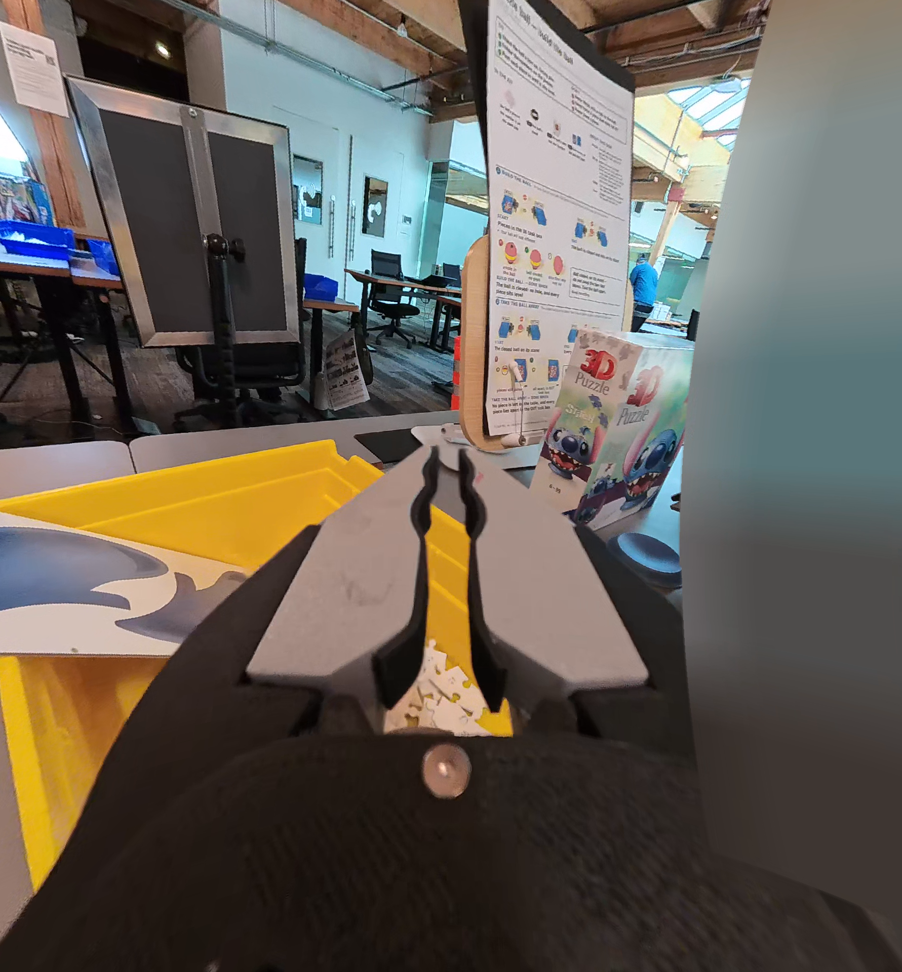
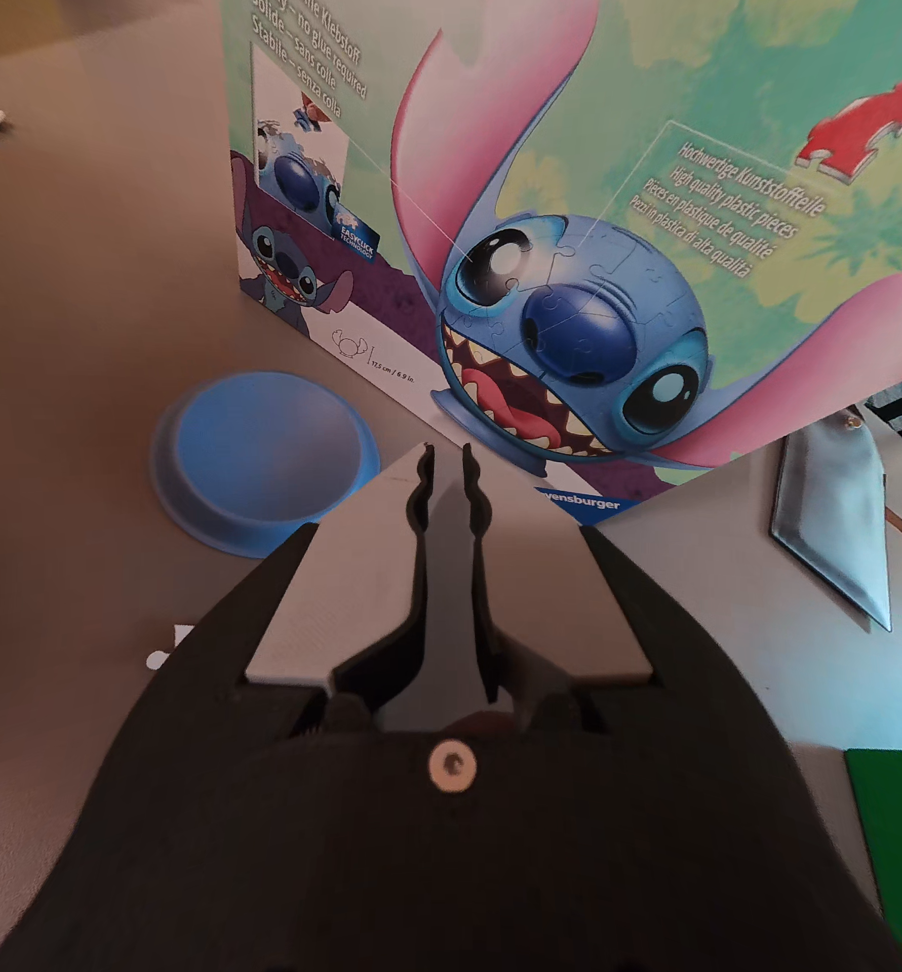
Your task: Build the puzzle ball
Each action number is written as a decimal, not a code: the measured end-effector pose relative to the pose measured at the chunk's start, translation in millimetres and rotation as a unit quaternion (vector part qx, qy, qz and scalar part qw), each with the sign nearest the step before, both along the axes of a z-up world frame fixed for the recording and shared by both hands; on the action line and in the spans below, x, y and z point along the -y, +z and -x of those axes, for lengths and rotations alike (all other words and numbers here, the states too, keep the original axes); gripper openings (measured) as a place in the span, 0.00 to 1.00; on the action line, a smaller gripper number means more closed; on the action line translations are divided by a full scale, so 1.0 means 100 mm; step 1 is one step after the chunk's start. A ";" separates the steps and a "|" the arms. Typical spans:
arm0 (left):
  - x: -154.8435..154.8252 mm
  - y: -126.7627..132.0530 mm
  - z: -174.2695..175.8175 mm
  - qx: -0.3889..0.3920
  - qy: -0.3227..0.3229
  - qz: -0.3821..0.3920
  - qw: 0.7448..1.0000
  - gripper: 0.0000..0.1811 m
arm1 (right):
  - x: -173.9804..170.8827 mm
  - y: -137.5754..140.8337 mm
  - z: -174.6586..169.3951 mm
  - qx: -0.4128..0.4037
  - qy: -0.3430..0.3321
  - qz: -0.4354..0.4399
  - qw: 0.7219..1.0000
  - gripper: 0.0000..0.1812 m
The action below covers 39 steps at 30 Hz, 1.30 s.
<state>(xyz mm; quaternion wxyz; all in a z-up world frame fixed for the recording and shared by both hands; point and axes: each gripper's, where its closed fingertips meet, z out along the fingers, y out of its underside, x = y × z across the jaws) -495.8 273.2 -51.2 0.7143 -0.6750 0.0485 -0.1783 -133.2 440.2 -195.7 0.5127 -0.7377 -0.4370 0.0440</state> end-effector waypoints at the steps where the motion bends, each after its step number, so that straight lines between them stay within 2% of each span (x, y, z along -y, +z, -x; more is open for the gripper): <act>1: -0.01 0.00 0.02 0.001 0.005 0.003 1.000 0.07 | 0.00 -0.01 0.00 -0.001 0.000 0.002 1.000 0.04; 3: 0.00 0.01 0.05 0.002 0.008 0.001 1.000 0.15 | 0.00 -0.03 0.01 -0.002 0.001 0.010 1.000 0.06; 5: 0.01 0.04 0.06 0.005 0.007 -0.006 1.000 0.19 | 0.01 -0.05 0.01 -0.002 0.000 0.019 1.000 0.09; 13: 0.02 0.04 0.10 -0.005 0.014 -0.004 1.000 0.23 | 0.00 -0.03 0.01 -0.017 -0.002 0.021 1.000 0.12; 19: 0.11 0.18 0.26 0.008 0.039 -0.034 0.999 0.22 | 0.00 -0.03 0.03 -0.014 -0.001 0.017 1.000 0.12; 39: 0.07 0.12 0.19 0.005 0.021 -0.018 1.000 0.24 | -0.03 -0.07 0.04 -0.031 -0.007 0.029 0.999 0.15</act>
